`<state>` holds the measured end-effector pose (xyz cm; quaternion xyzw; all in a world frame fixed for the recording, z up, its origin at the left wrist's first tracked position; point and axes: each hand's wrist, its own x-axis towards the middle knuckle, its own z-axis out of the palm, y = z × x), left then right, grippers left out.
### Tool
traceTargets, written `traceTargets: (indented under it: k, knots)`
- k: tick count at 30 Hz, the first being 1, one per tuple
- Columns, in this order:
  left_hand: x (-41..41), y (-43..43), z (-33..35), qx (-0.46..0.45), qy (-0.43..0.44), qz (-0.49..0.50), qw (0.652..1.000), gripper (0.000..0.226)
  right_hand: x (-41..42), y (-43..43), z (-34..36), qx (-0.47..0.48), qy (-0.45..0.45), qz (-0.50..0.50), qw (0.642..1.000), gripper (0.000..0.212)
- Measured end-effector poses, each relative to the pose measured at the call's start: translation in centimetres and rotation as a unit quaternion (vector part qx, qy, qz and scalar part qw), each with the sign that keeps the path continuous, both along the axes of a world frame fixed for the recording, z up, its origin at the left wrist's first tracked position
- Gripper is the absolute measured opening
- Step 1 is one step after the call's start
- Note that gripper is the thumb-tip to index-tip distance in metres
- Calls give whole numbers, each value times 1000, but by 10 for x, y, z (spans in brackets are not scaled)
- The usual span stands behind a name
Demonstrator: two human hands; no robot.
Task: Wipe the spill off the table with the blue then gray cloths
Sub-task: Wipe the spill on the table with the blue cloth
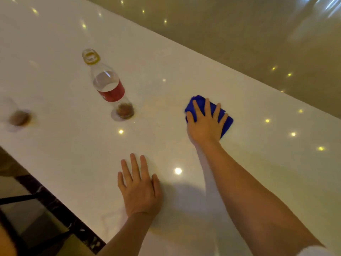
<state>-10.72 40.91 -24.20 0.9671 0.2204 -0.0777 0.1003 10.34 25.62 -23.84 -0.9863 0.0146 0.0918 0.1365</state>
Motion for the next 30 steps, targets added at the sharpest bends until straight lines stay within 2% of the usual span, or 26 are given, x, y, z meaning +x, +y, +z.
traceTargets:
  k: [3, 5, 8, 10, 12, 14, 17, 19, 21, 22, 24, 27, 30]
  knots:
    - [-1, 1, -1, -4, -11, 0, 1000, 66, -37, 64, 4, 1, -20, 206, 978, 60]
    - [-2, 5, -4, -6, -14, -3, 1000, 64, -85, 51, 0, 6, -37, 292, 956, 59]
    - [-1, 5, -3, -2, -24, 6, 1000, 64, -178, -30, -9, 1, -33, 300, 953, 57]
    - [0, -1, 2, -5, -15, 2, 1000, 65, -233, -104, -6, -42, -21, 297, 954, 60]
    - [1, -2, 5, 3, -16, 2, 1000, 64, -244, -161, 1, -42, 3, 297, 954, 61]
    - [-1, -1, 5, 1, -6, -1, 1000, 64, -220, -191, 3, -42, 11, 247, 968, 60]
    - [-1, 1, 2, 3, -9, -4, 1000, 63, -142, -180, 1, -52, -3, 48, 997, 65]
    - [-3, 0, 1, -2, -19, -4, 1000, 63, -91, -150, 1, -44, 1, -77, 996, 67]
    - [-3, 2, 0, -2, -30, -3, 1000, 62, -66, -106, 4, -20, 9, -121, 992, 67]
    - [-4, 1, -1, -6, -30, -3, 1000, 61, -74, -83, 4, -15, 1, -97, 995, 65]
    - [-3, 3, -2, -18, -27, 3, 999, 61, -132, -35, 0, -9, -23, 27, 999, 62]
    - [-4, 3, 0, -29, -29, 16, 999, 62, -264, -7, 1, 15, 23, 198, 980, 63]
    - [-4, 3, -1, -21, -32, 12, 999, 63, -335, -29, 1, 24, 64, 234, 970, 62]
